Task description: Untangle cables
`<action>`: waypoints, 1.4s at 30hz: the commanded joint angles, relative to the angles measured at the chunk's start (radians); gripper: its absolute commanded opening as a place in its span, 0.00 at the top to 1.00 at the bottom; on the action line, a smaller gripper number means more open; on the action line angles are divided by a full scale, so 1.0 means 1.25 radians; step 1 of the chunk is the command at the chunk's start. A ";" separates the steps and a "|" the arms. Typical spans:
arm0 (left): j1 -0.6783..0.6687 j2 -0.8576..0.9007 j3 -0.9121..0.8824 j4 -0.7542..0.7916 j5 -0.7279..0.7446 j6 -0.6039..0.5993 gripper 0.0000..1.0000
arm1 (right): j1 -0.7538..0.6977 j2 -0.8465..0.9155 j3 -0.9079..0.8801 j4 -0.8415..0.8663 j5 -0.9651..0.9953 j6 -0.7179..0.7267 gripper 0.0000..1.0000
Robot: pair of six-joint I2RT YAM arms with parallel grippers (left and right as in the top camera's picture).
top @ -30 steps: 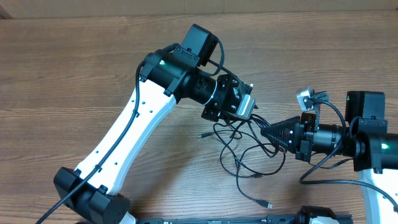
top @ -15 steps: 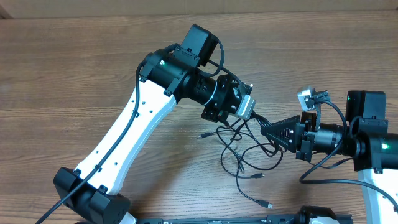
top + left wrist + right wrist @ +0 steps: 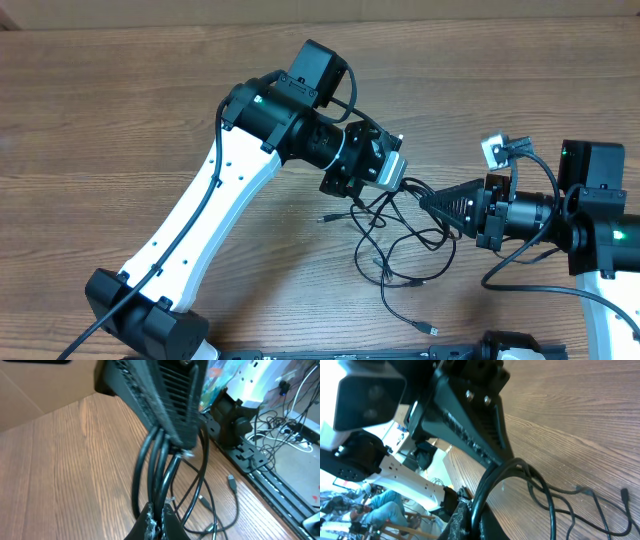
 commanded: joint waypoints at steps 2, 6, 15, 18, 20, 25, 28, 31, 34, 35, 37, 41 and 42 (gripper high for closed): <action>0.012 -0.022 0.012 -0.030 0.076 0.086 0.96 | -0.004 -0.002 0.003 0.023 -0.024 0.070 0.96; 0.029 -0.028 0.012 -0.040 0.108 0.099 0.96 | -0.004 -0.002 0.003 0.023 -0.024 0.086 0.96; 0.058 -0.033 0.012 -0.074 0.139 0.149 0.96 | -0.004 -0.002 0.003 0.056 0.030 0.164 0.96; 0.091 -0.040 0.012 -0.076 0.120 0.099 0.96 | -0.004 -0.002 0.003 0.108 0.103 0.259 0.96; 0.120 -0.044 0.012 -0.076 0.105 0.032 0.96 | -0.004 -0.002 0.003 0.146 0.134 0.305 0.96; 0.200 -0.045 0.012 -0.075 0.139 -0.113 0.96 | -0.004 -0.002 0.003 0.256 0.141 0.383 0.96; 0.235 -0.045 0.012 -0.075 0.241 -0.158 0.96 | -0.004 -0.002 0.003 0.277 0.141 0.384 0.96; 0.256 -0.045 0.012 -0.069 0.341 -0.204 0.96 | -0.004 -0.002 0.003 0.273 0.141 0.385 0.96; 0.265 -0.045 0.012 -0.059 0.396 -0.255 0.96 | -0.004 -0.002 0.003 0.266 0.140 0.385 0.96; 0.266 -0.045 0.012 -0.054 0.399 -0.280 0.96 | -0.004 -0.002 0.003 0.264 0.138 0.384 0.96; 0.266 -0.045 0.012 -0.039 0.387 -0.337 0.96 | -0.004 -0.002 0.003 0.261 0.138 0.384 0.96; 0.272 -0.045 0.012 0.006 0.263 -0.493 0.96 | -0.004 -0.002 0.003 0.251 0.138 0.384 0.96; 0.274 -0.045 0.012 0.022 0.197 -0.562 0.96 | -0.004 -0.002 0.003 0.248 0.138 0.384 0.96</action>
